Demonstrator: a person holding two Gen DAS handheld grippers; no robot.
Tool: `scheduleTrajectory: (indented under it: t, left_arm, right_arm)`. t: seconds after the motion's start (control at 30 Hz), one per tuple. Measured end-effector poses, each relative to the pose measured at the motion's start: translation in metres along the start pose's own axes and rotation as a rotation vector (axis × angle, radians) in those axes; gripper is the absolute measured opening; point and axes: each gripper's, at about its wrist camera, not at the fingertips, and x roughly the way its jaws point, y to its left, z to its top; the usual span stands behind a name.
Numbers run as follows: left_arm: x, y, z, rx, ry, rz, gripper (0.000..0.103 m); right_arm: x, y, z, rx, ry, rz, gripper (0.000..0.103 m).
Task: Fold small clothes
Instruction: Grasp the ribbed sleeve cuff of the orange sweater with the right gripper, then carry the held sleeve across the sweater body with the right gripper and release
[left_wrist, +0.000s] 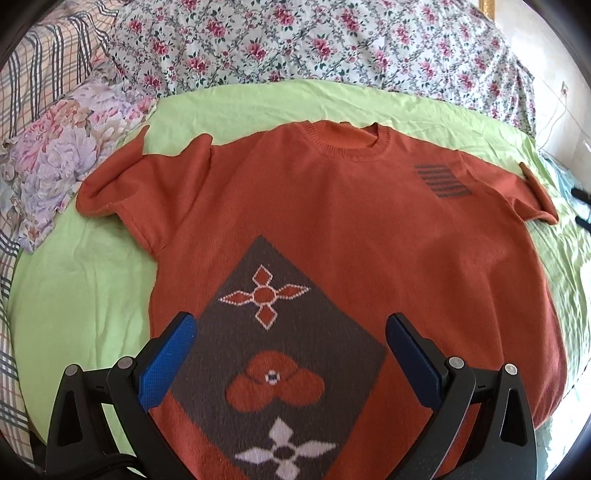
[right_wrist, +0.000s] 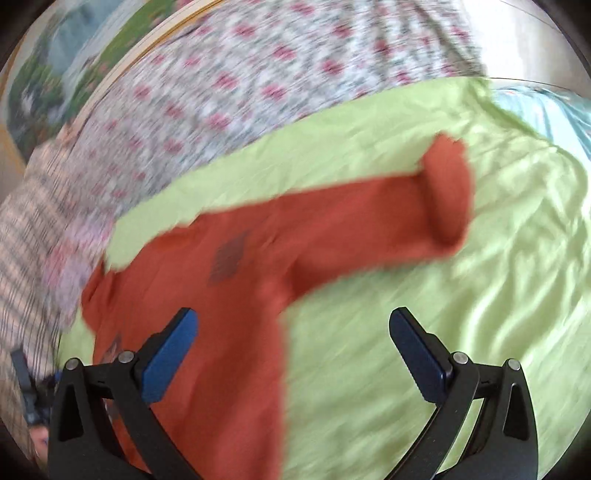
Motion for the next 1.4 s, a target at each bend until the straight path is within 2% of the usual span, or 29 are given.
scheduleTrajectory:
  t: [0.1,0.17,0.23,0.3,0.37,0.4,0.5,0.53,0.57,0.6,0.63,0.7,0.77,0.97,1.13,1.4]
  left_arm:
    - [0.011,-0.001,0.004,-0.006,0.026,0.002,0.102]
    - [0.020,-0.004,0.008,-0.003,0.046,0.007,0.102]
    - [0.027,-0.008,0.010,0.000,0.060,0.010,0.102]
    - [0.032,-0.012,0.012,0.003,0.072,0.011,0.102]
    - [0.036,-0.017,0.014,0.012,0.079,0.011,0.102]
    - [0.038,-0.020,0.014,0.017,0.083,0.012,0.102]
    - [0.045,-0.027,0.015,0.026,0.098,0.006,0.102]
    - [0.047,-0.028,0.016,0.026,0.100,0.002,0.102]
    - [0.049,-0.029,0.016,0.027,0.106,-0.003,0.102]
    - [0.051,-0.029,0.016,0.027,0.109,-0.007,0.102]
    - [0.052,-0.030,0.016,0.028,0.108,-0.012,0.102]
    - [0.053,-0.032,0.016,0.027,0.104,-0.023,0.102]
    - [0.053,-0.032,0.015,0.024,0.101,-0.033,0.102]
    - [0.051,-0.028,0.014,-0.001,0.076,-0.058,0.102]
    - [0.042,-0.010,0.017,-0.056,0.047,-0.091,0.102]
    - [0.036,0.027,0.014,-0.164,0.021,-0.154,0.102]
  right_arm:
    - [-0.001,-0.032,0.047,0.050,-0.043,-0.074,0.100]
    - [0.014,-0.062,0.075,0.091,-0.049,-0.098,0.085]
    - [0.039,-0.090,0.100,0.148,-0.023,-0.114,0.076]
    - [0.067,-0.117,0.119,0.200,0.006,-0.131,0.071]
    - [0.088,-0.135,0.131,0.233,0.031,-0.170,0.056]
    - [0.099,-0.144,0.136,0.248,0.044,-0.173,0.052]
    - [0.127,-0.162,0.144,0.267,0.091,-0.163,0.050]
    - [0.134,-0.164,0.144,0.270,0.101,-0.153,0.046]
    - [0.138,-0.164,0.144,0.271,0.108,-0.139,0.035]
    - [0.141,-0.162,0.143,0.268,0.113,-0.127,0.030]
    - [0.140,-0.158,0.142,0.253,0.103,-0.126,0.013]
    - [0.135,-0.142,0.141,0.194,0.062,-0.129,0.012]
    - [0.129,-0.122,0.138,0.160,0.039,-0.087,0.011]
    - [0.117,-0.019,0.116,0.054,0.036,0.154,0.011]
    - [0.130,0.086,0.067,-0.011,0.099,0.346,0.011]
    - [0.168,0.213,-0.028,-0.077,0.259,0.510,0.011]
